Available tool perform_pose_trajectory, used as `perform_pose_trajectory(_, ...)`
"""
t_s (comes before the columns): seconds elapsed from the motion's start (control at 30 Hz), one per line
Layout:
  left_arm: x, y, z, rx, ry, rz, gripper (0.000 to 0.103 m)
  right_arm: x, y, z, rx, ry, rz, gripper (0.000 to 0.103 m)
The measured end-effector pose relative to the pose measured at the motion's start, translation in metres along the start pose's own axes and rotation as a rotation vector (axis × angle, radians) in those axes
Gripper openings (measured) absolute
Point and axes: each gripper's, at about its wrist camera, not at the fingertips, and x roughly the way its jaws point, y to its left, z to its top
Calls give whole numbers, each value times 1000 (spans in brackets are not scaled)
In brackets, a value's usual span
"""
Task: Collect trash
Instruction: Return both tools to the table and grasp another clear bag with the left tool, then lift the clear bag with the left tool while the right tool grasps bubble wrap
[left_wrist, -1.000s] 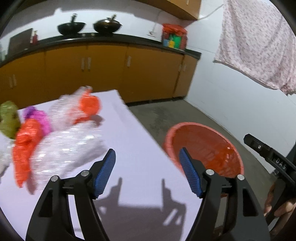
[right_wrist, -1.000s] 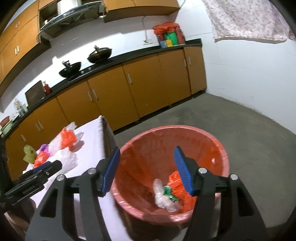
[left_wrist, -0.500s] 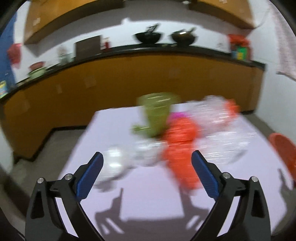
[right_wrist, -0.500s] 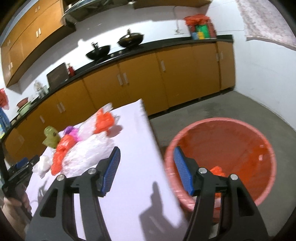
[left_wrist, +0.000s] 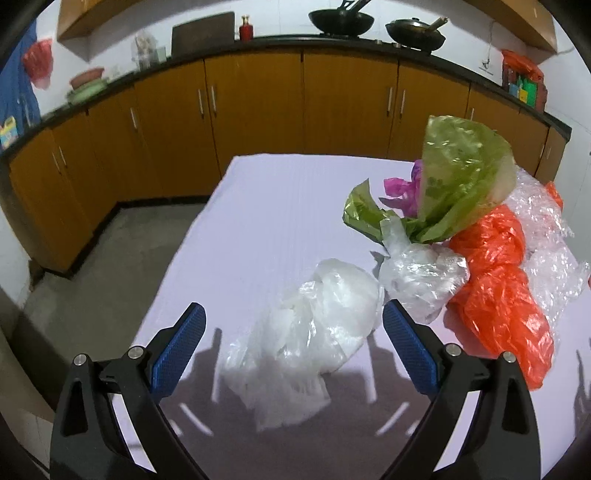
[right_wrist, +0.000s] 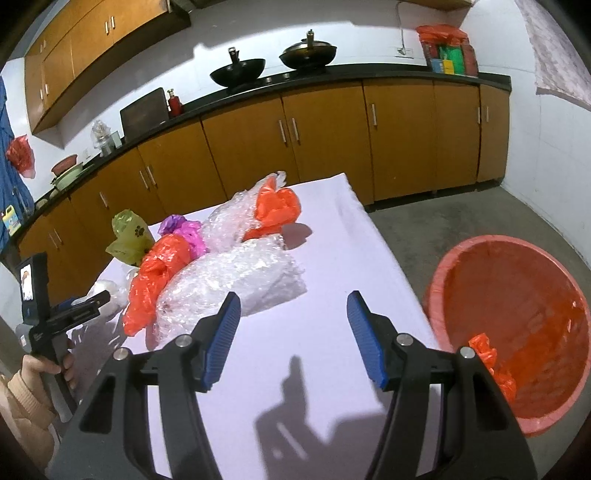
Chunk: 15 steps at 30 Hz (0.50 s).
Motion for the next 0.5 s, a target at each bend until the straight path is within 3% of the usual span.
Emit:
perform_pose_trajectory(0.13, 7, 5, 2, -11, 24, -37, 91, 9, 7, 2, 6, 3, 5, 59)
perform_pose_trajectory(0.3, 13, 6, -1, -16, 62, -83, 60, 20, 14, 4, 8, 16, 10, 59)
perform_pose_trajectory(0.4, 14, 8, -1, -18, 60, -96, 48, 29, 16, 6, 24, 26, 23, 57)
perform_pose_trajectory(0.5, 8, 10, -2, -21, 37, -91, 42, 37, 17, 8, 38, 37, 34, 53)
